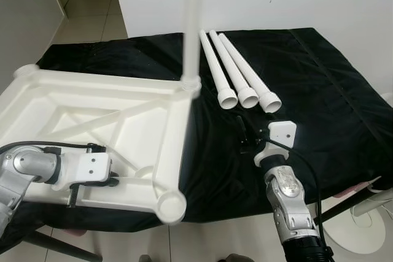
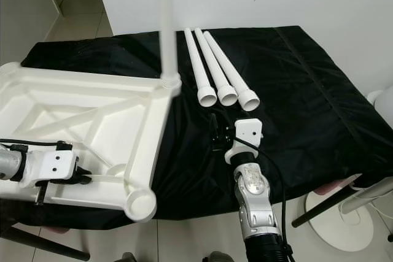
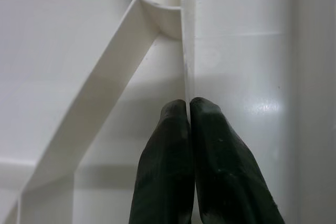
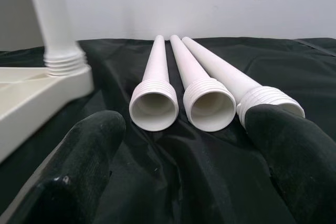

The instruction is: Building children table

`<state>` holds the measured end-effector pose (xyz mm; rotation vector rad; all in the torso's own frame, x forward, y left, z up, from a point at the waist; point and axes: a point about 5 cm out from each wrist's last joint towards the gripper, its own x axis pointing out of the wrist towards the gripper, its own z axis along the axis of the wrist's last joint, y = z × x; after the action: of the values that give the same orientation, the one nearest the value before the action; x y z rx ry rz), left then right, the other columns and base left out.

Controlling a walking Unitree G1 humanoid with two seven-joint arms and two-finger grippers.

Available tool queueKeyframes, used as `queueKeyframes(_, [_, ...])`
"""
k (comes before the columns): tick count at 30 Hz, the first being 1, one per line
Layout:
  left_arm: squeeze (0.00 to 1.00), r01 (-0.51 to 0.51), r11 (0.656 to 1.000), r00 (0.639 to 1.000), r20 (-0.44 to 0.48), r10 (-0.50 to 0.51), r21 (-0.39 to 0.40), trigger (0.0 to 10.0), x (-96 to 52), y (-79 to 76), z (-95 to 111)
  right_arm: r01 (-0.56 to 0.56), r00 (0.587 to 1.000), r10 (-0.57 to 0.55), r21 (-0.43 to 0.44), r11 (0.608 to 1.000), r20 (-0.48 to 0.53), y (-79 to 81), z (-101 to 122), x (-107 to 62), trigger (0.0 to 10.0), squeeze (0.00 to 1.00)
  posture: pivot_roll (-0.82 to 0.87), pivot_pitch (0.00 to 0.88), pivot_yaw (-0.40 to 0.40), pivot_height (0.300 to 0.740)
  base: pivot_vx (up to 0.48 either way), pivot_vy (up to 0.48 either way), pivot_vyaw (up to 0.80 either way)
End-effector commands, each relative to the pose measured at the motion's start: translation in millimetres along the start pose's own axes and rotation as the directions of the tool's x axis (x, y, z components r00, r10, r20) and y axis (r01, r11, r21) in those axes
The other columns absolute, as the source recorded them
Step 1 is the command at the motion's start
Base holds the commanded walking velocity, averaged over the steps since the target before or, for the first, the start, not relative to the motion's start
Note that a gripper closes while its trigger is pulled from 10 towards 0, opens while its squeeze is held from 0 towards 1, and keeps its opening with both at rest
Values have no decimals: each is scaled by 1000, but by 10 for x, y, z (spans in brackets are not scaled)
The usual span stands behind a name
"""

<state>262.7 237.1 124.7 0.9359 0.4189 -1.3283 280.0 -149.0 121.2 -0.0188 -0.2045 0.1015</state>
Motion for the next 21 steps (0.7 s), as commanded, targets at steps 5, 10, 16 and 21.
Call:
queueKeyframes(5, [0, -5, 1000, 999, 35, 5, -7, 10000, 268, -159, 30, 8, 1000, -8, -2, 1000, -1, -12, -10, -9, 10000, 0, -8, 34, 44, 740, 0, 0, 0])
queueKeyframes(10, [0, -95, 995, 980, 174, 93, 5, 10000, 477, -151, 338, 7, 1000, -7, -3, 1000, -3, -9, -14, -6, 10000, 0, -6, 38, 40, 740, 0, 0, 0])
queueKeyframes(16, [1000, -38, 991, 903, 420, 88, -126, 10000, 539, -180, 720, 12, 1000, -12, 1, 1000, -3, 4, -18, -16, 10000, 0, -3, 36, 51, 740, 0, 0, 0])
queueKeyframes(21, [0, -189, 969, 858, 453, 243, -161, 10000, 570, -82, 935, 31, 999, -31, 11, 999, -10, 1, -43, -22, 10000, 0, 11, 37, 50, 740, 0, 0, 0])
